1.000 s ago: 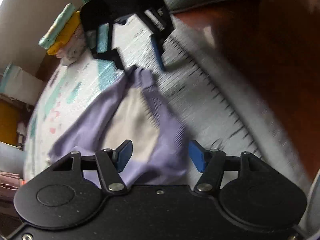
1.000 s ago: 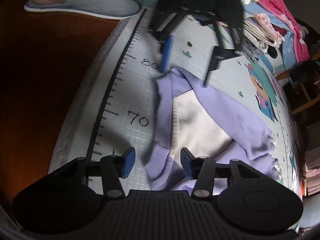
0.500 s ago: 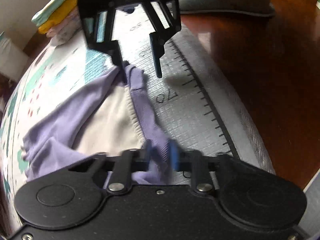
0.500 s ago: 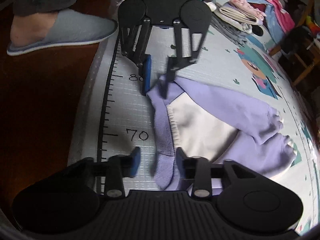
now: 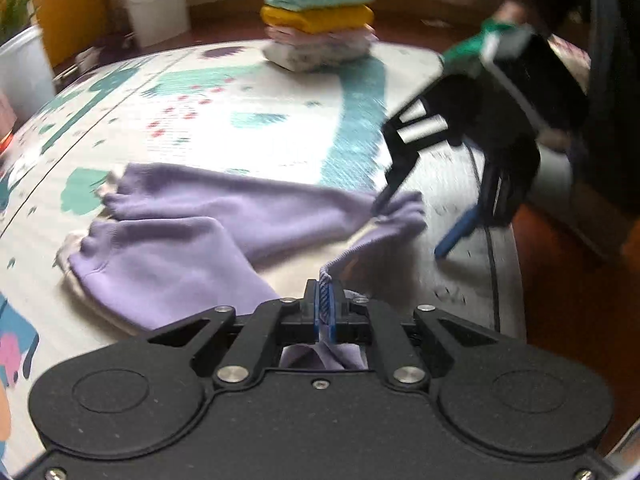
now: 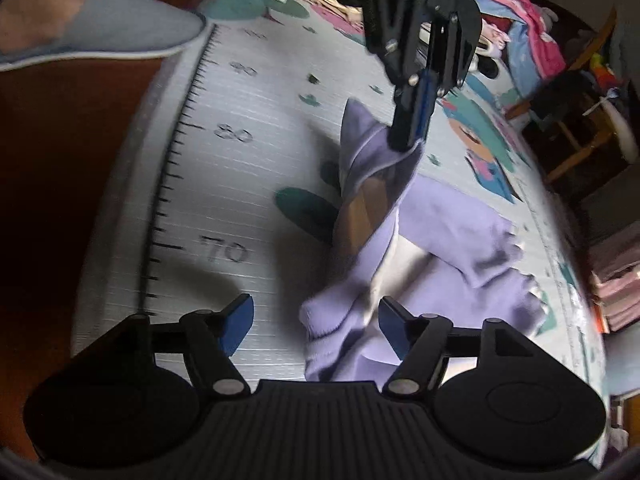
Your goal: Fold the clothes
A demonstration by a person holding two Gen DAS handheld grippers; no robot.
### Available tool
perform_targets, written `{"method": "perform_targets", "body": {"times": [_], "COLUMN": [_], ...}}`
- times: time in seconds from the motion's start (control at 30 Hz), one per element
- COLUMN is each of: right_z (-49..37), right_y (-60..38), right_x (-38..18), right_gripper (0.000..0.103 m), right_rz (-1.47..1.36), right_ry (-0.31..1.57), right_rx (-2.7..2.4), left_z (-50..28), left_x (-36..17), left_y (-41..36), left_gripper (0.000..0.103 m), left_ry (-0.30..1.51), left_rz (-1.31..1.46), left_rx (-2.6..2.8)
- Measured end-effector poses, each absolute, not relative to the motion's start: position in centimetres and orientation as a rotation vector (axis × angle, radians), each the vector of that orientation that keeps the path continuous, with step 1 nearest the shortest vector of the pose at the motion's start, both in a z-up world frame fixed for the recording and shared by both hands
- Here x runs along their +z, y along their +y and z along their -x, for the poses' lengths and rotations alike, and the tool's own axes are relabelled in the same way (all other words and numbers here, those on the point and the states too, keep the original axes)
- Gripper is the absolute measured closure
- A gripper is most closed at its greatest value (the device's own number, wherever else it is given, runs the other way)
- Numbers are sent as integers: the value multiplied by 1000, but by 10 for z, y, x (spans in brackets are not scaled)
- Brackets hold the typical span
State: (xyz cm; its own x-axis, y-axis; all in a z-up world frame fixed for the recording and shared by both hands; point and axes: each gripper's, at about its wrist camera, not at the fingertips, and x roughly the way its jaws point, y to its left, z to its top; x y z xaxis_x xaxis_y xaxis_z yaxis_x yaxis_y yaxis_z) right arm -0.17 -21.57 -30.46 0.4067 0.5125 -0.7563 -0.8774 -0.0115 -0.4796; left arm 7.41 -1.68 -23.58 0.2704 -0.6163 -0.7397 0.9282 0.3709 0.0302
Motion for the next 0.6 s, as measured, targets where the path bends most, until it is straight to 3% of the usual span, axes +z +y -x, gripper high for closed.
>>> {"method": "perform_targets", "body": {"times": [0.1,0.23,0.5,0.6], "right_z": [-1,-9,-16,-18], "right_y": [-216,-217,-217,-216], "right_x": [-307,-307,-309,-310], "right_gripper": [28,47,49,67], "right_rz": [1138,1157,1190,1170], "right_ry": [388,391,386,423], "right_rx": [1149,1131,1087,1085], "left_z": [-78,-67,-65,-66], "left_x": [-235,-235,-241,-242], "left_y": [-15,-11,-11,-10], "left_gripper": [99,99,99,99], "left_ry": [725,734,726,726], "left_rz": [-493,-509,-540,-541], "left_rx": [-1108,-1144,-1176,-1186]}}
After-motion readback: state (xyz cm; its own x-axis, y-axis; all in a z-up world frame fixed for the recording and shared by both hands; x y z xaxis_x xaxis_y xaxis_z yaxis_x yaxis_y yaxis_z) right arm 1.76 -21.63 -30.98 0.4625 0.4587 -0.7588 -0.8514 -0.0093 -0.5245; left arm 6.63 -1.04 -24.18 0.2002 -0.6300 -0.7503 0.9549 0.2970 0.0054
